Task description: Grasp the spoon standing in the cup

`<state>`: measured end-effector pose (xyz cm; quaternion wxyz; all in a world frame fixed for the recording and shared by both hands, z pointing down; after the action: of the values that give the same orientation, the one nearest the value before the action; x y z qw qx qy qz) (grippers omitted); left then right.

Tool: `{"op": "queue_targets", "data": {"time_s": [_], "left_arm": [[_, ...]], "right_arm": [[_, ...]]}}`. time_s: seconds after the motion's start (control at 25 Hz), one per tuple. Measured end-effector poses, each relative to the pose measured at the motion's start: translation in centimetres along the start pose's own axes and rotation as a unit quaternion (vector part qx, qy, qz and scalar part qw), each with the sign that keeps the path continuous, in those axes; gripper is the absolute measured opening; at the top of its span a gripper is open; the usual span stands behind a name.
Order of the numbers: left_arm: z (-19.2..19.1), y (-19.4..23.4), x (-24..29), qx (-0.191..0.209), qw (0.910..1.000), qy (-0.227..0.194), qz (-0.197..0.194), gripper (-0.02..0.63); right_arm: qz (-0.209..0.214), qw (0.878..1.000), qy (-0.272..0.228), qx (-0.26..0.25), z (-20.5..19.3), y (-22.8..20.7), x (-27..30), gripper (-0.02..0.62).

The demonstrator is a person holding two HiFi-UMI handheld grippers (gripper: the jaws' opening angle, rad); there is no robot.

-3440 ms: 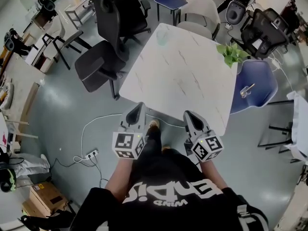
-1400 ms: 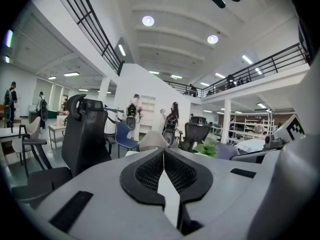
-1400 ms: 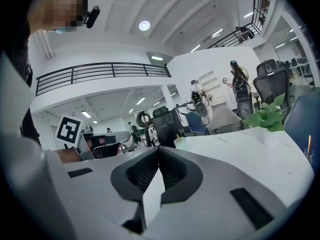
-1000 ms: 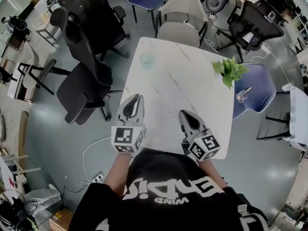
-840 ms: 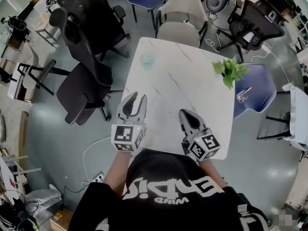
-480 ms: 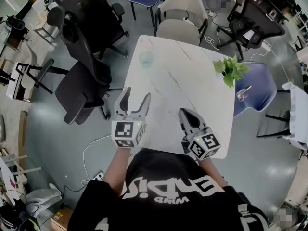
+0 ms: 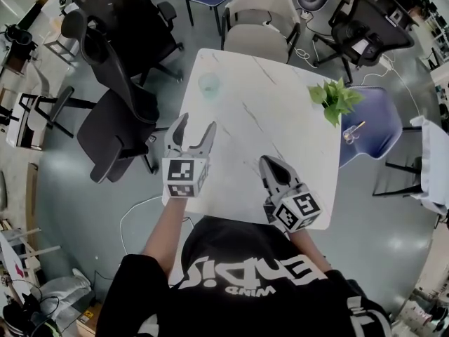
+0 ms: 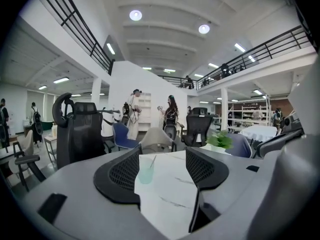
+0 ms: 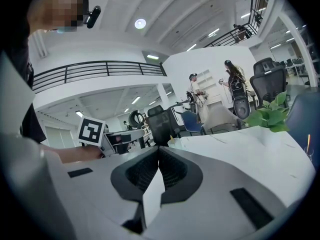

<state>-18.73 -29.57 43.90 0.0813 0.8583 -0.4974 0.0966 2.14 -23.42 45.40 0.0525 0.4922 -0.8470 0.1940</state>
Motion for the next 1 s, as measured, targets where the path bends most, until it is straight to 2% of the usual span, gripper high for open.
{"op": "queue_targets", "data": {"time_s": [0.4, 0.76, 1.0], "left_arm": [[0.0, 3.3, 5.0, 0.024, 0.9995, 0.018, -0.01, 0.267], [-3.0, 5.4, 10.4, 0.034, 0.9971, 0.064, -0.023, 0.232], [-4.4, 7.0, 13.1, 0.027, 0.9966, 0.075, -0.019, 0.195]], "right_arm": [[-0.014, 1.0, 0.004, 0.003, -0.2, -0.3, 0.5, 0.012], [-0.038, 0.999, 0.006, 0.004, -0.1, -1.4, 0.7, 0.012], [-0.058, 0.998, 0.009, 0.012, -0.2, -2.0, 0.7, 0.012]]}}
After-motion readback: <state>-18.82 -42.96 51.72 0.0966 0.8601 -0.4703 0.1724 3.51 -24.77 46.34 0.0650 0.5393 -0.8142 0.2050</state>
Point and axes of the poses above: the fingertips, and each gripper's own axes: x forward along the fingers, y to its left, z out of its top, the point moved 4 cm from there along -x, backward along the fingers, and after that the axes turned 15 degrees about -z, right-handed, at the moved point
